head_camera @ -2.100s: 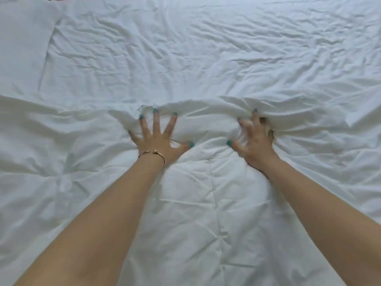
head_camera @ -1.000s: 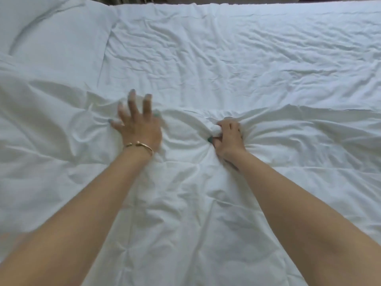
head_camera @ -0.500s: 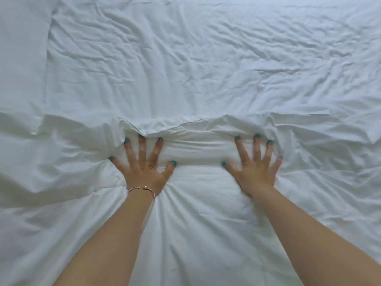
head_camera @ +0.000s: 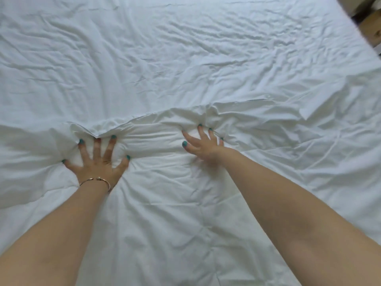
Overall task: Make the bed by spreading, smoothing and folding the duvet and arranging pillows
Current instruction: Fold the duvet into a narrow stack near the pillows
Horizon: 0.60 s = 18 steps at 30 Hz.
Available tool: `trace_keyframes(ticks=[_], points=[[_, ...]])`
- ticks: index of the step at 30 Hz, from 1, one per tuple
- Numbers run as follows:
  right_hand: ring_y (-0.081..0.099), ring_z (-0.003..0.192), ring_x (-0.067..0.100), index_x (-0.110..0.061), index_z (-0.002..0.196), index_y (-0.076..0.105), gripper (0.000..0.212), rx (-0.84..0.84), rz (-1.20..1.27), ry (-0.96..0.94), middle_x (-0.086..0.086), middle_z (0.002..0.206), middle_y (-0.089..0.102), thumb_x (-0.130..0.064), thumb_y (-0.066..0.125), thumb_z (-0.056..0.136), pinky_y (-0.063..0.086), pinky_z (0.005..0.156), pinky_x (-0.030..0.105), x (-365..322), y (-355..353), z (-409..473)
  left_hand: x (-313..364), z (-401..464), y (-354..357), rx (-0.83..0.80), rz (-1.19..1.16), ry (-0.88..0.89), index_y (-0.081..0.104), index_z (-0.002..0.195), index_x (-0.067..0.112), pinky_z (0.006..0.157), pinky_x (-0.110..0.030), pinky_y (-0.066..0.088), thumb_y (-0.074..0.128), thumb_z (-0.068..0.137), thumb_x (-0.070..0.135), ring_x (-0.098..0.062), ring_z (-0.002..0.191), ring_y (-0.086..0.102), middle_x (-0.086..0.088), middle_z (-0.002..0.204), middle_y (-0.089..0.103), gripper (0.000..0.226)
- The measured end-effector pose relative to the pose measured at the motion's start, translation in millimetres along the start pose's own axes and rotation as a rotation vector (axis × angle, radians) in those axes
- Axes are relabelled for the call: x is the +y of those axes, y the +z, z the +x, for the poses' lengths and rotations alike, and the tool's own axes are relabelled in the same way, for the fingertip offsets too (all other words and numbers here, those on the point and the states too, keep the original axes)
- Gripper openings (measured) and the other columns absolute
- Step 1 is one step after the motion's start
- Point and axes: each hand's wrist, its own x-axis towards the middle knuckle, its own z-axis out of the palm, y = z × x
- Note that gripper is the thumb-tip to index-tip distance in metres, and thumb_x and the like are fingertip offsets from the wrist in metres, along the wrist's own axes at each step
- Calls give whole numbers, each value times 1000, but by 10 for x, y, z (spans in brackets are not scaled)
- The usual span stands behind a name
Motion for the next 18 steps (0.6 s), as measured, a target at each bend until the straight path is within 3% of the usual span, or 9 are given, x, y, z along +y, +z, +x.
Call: trace_keyframes(ticks=[2,4,6,7,9,12,15,18], points=[[3,149,26,-45,143,38,60,-71,300,-100,-2,162,9,-66,8,96,3,118,49,205,-303,-203,200,-68,-261,-132,-94,-154,-14,145,50,105,-72,13,22,84,76,-31,146,-9,12,159,-12,75],[33,138,21,-28,129,62,62,16,578,-127,2,149,40,-59,18,99,22,110,35,552,-580,-419,599,-205,-618,-170,-407,-413,11,151,29,108,-64,19,37,90,60,-39,142,14,-1,159,8,74],[50,125,21,-15,126,64,45,241,591,-167,4,134,55,-45,43,100,35,102,29,1084,-806,-543,1232,-419,-865,-75,-606,-512,33,144,7,108,-54,29,40,92,46,-43,133,31,-16,147,29,65],[54,119,20,-14,127,61,38,359,538,-203,4,131,57,-35,53,97,39,100,28,1402,-898,-575,1620,-540,-958,0,-615,-440,40,139,5,106,-50,32,40,93,42,-42,130,36,-18,143,33,59],[56,112,18,-19,132,55,37,550,397,-263,0,129,53,-20,56,95,45,97,33,2093,-1084,-641,2518,-806,-1127,136,-625,-149,51,132,11,105,-44,35,45,94,35,-35,128,41,-14,141,39,45],[54,115,18,-28,139,44,41,711,117,-218,-5,142,39,-21,46,98,49,80,37,3056,-1474,-666,3864,-1065,-1289,213,-659,199,59,123,20,98,-34,40,49,94,34,-23,121,51,-3,136,48,34],[55,113,29,-43,149,13,69,520,1,18,-7,160,6,-35,54,95,44,76,34,3853,-1926,-567,4914,-1021,-1441,199,-523,317,53,128,31,87,-30,40,46,94,47,-19,117,54,7,137,49,38],[56,113,32,-54,145,-10,105,375,-117,111,-9,160,-12,-36,71,81,49,78,36,4433,-2108,-320,5450,-755,-1406,-11,-241,273,30,143,31,92,-36,44,60,78,65,-25,125,50,4,146,38,80]])
